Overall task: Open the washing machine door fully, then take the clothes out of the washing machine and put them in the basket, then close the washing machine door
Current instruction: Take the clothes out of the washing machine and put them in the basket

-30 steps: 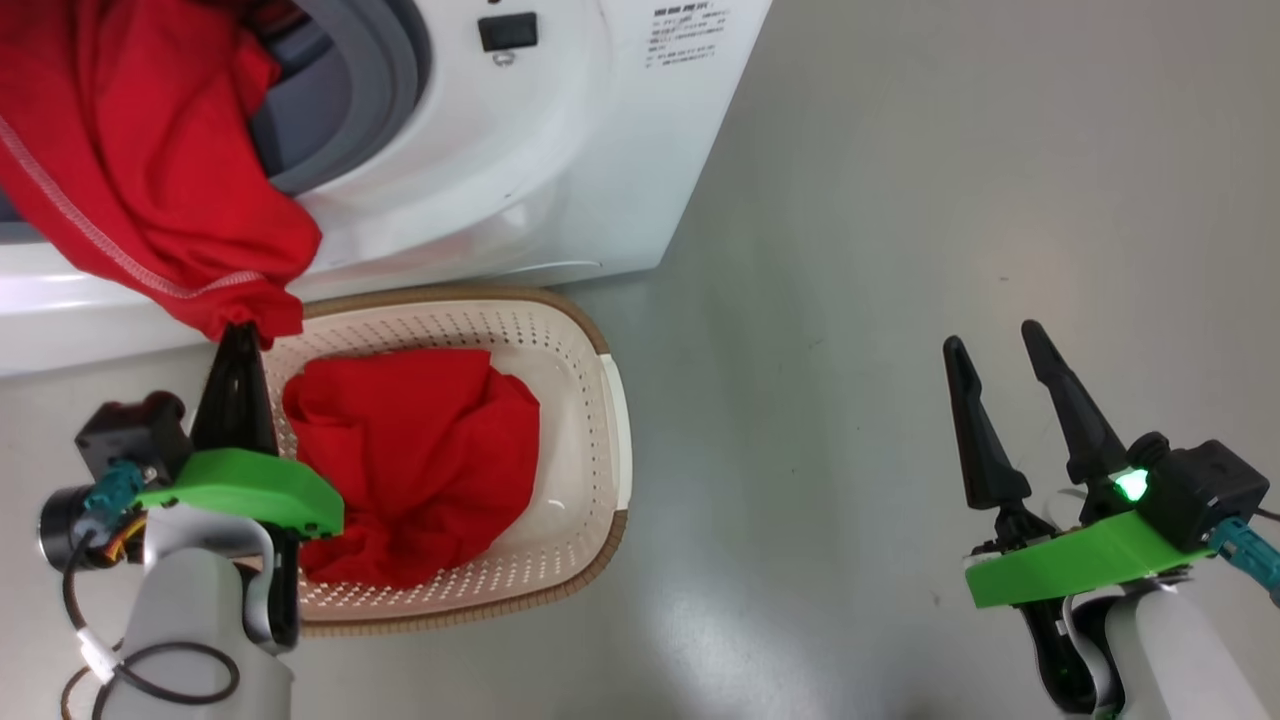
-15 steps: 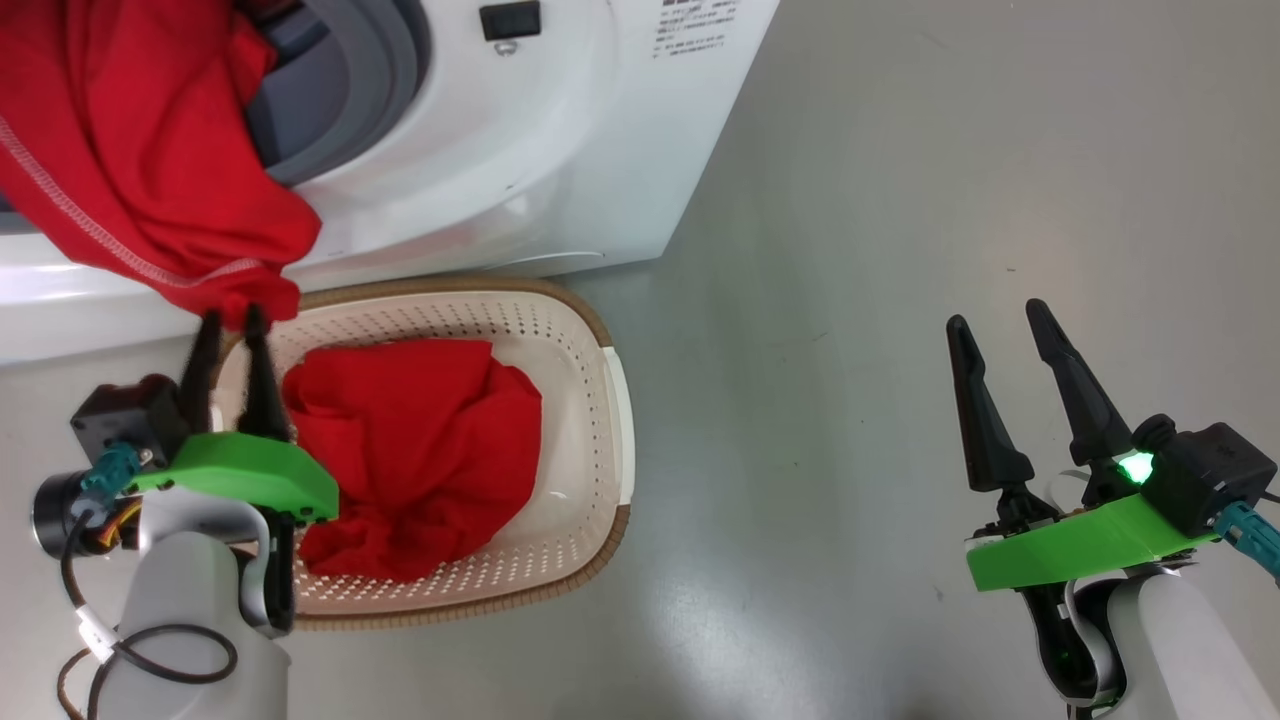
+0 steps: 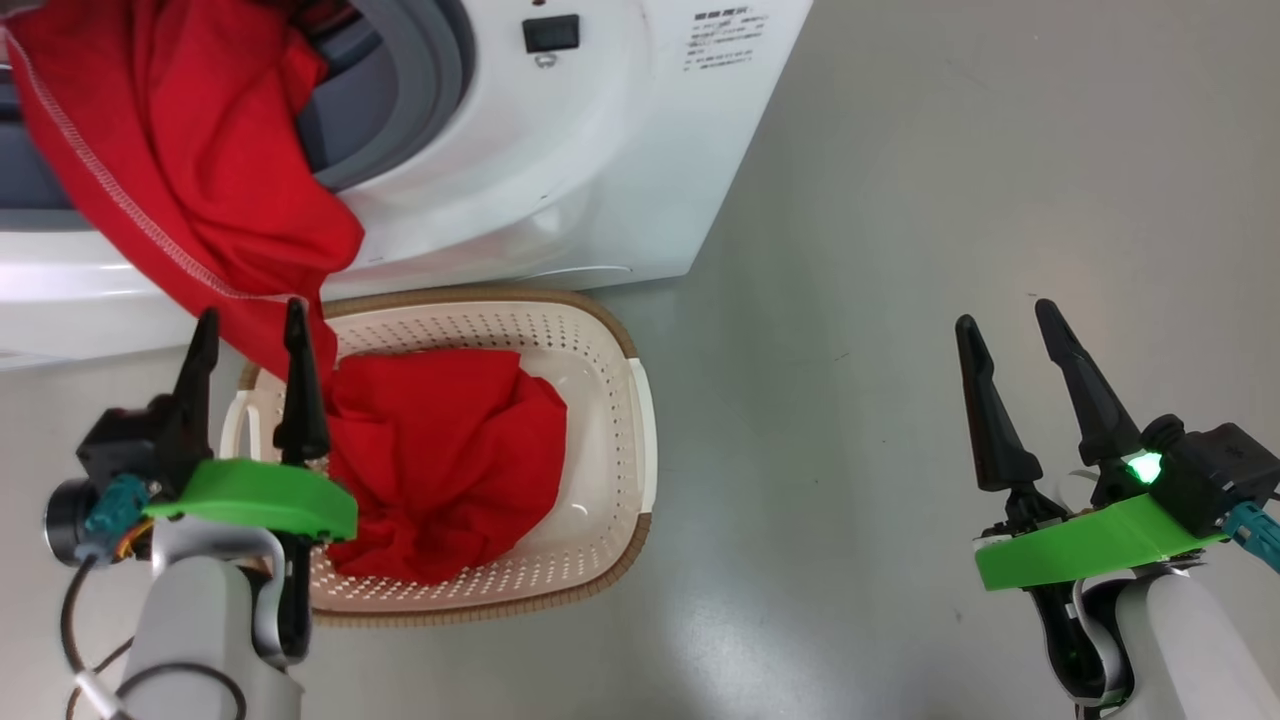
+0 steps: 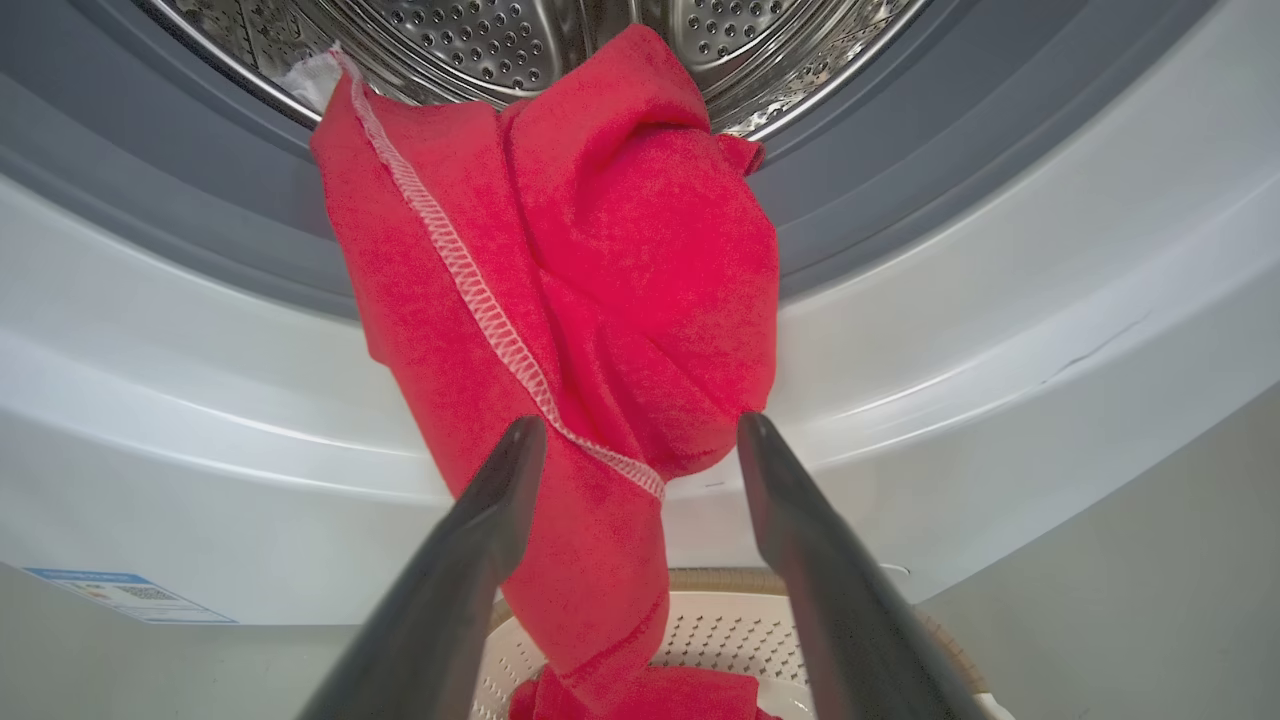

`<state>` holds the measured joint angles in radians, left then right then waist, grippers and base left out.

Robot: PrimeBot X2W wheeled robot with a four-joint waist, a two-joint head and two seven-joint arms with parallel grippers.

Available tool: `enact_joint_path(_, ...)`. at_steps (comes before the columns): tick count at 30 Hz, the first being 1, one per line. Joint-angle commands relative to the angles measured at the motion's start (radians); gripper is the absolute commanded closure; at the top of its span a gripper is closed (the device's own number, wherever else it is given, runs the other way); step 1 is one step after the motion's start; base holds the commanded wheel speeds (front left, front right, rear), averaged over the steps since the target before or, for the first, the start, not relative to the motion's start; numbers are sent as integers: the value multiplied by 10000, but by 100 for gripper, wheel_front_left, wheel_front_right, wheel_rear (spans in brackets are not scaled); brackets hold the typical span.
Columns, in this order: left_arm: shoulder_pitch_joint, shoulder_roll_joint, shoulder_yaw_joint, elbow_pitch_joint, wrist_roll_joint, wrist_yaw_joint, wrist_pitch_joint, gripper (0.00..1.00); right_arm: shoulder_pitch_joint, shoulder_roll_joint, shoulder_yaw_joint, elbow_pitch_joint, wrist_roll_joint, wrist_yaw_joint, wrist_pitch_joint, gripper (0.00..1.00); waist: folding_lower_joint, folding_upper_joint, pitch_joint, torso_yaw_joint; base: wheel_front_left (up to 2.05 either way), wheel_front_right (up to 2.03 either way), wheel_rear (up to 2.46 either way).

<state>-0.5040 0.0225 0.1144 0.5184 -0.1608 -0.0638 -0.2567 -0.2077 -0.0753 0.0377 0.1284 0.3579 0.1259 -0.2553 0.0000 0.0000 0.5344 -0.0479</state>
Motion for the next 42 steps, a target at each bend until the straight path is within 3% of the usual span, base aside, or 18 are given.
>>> enact_joint_path(1, 451, 277, 157, -525, -130, -35, -51, 0, 230, -104, 151, -223, -62, 48, -65, 0, 0, 0, -29, 56, 0, 0, 0)
enact_joint_path(17, 2574, 277, -280, -3491, -690, 458, -51, 0, 324, -200, 103, -247, -73, 48, -65, 0, 0, 0, -75, 314, 0, 0, 0)
enact_joint_path(25, 2683, 277, -544, -4040, -722, 712, -51, 0, 325, -222, 110, -242, -89, 48, -65, 0, 0, 0, -89, 352, 0, 0, 0)
enact_joint_path(35, 1067, 277, -419, -4122, -227, 358, -51, 0, 297, -210, 143, -278, -98, 48, -65, 0, 0, 0, 89, 409, 0, 0, 0)
enact_joint_path(42, -1567, 606, 122, -2586, 192, -21, -51, 0, -22, -176, 385, -263, -51, 48, -65, 0, 0, 0, 449, 101, 0, 0, 0)
